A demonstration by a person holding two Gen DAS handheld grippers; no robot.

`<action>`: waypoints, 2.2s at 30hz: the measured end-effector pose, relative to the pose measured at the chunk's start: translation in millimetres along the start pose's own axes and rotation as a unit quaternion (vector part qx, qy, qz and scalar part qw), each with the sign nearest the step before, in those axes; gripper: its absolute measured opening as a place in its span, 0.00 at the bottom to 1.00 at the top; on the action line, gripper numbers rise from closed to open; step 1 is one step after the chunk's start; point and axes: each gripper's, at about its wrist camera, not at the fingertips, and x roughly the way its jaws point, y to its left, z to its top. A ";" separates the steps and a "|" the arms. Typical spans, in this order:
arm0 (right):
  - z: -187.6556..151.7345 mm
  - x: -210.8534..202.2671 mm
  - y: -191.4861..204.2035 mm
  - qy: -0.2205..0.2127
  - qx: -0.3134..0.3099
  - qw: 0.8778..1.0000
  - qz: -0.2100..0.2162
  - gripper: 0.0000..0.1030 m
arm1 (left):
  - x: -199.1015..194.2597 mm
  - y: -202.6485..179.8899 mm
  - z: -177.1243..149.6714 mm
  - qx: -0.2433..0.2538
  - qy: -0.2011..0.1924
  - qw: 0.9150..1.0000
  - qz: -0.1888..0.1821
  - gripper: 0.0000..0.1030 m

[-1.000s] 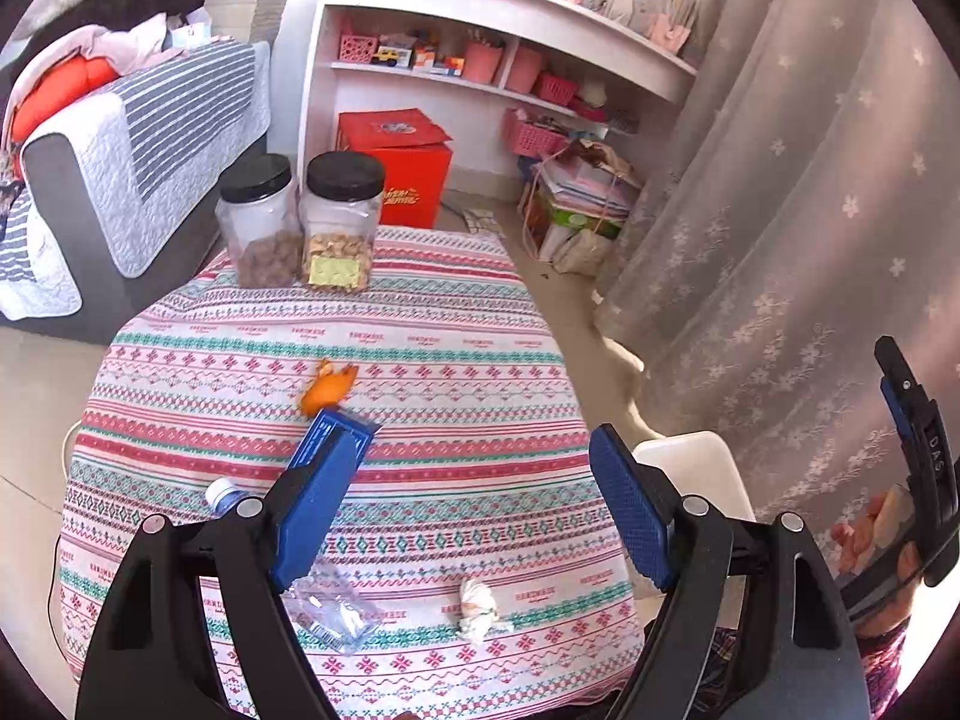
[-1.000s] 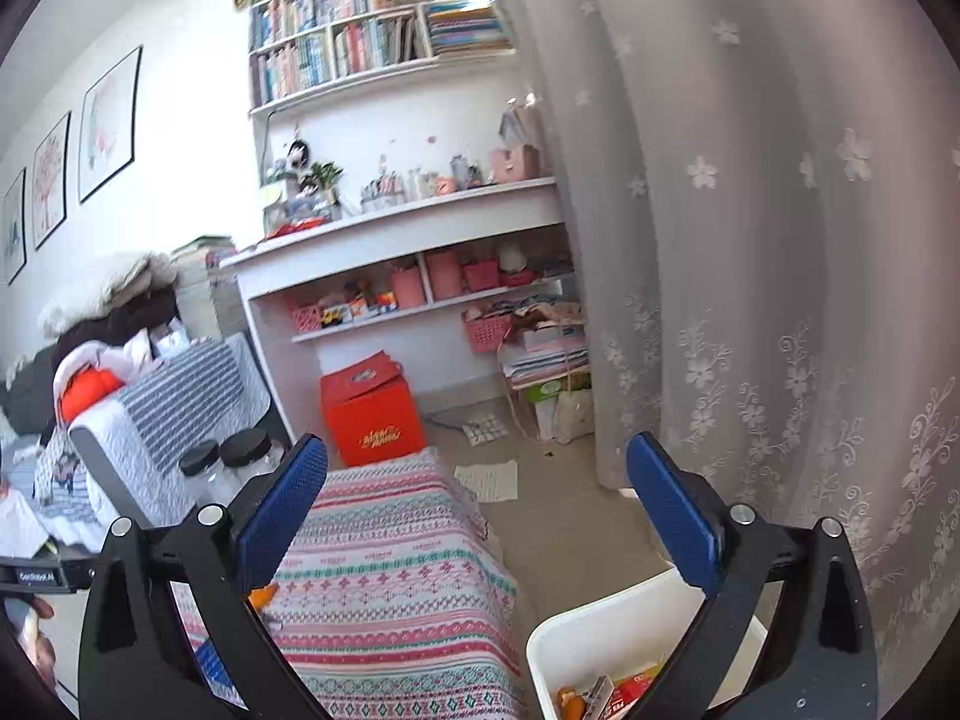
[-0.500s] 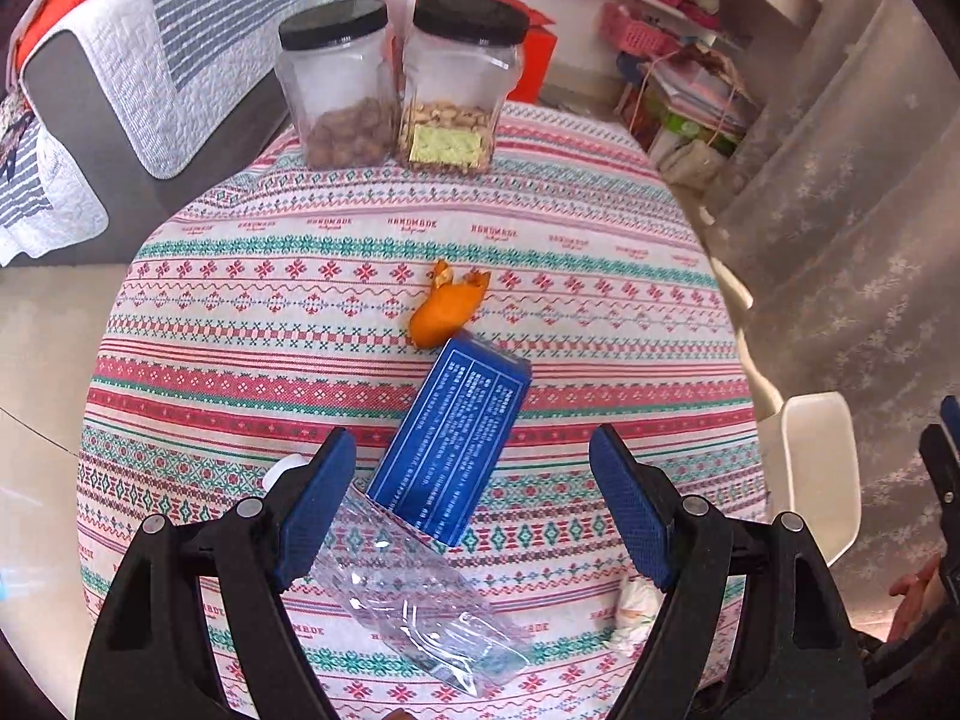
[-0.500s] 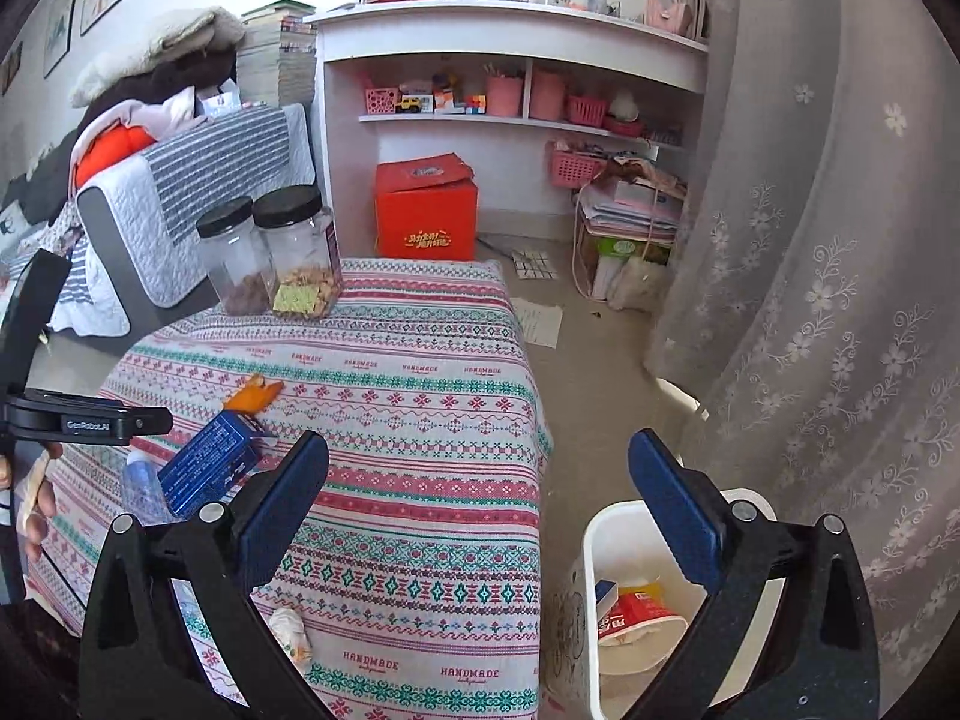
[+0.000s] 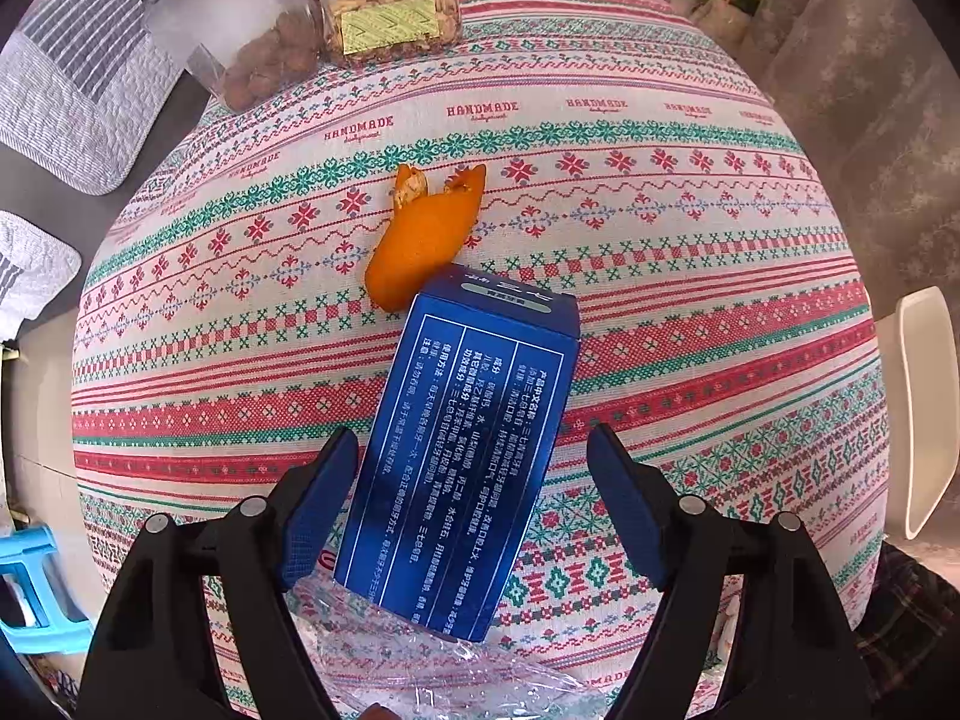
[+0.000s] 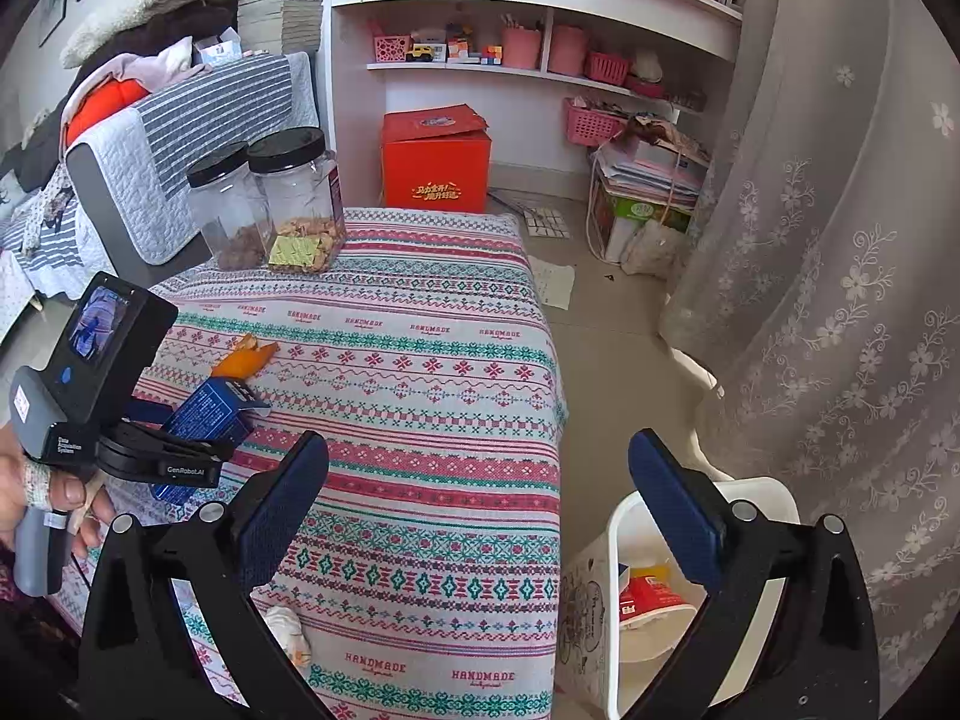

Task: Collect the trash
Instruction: 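Grasp the small blue carton with the left gripper and lift it, then grasp the clear plastic bottle with the right gripper while the left gripper holds the carton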

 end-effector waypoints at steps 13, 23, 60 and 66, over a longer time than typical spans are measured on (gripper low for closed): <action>2.2 21.1 73.3 0.043 -0.068 0.992 0.099 0.93 | -105.1 65.3 -21.8 -0.118 -0.160 0.976 -0.087 0.55; -6.1 54.3 175.9 0.154 -0.094 0.957 0.228 0.93 | -169.0 142.0 -65.2 -0.218 -0.235 0.940 -0.112 0.56; 24.7 78.8 202.5 0.135 -0.006 0.962 0.239 0.59 | -152.7 210.2 -98.6 -0.317 -0.216 0.918 -0.104 0.55; 41.9 51.8 162.8 0.085 0.042 0.968 0.234 0.59 | -169.4 192.4 -90.2 -0.309 -0.243 0.911 -0.123 0.56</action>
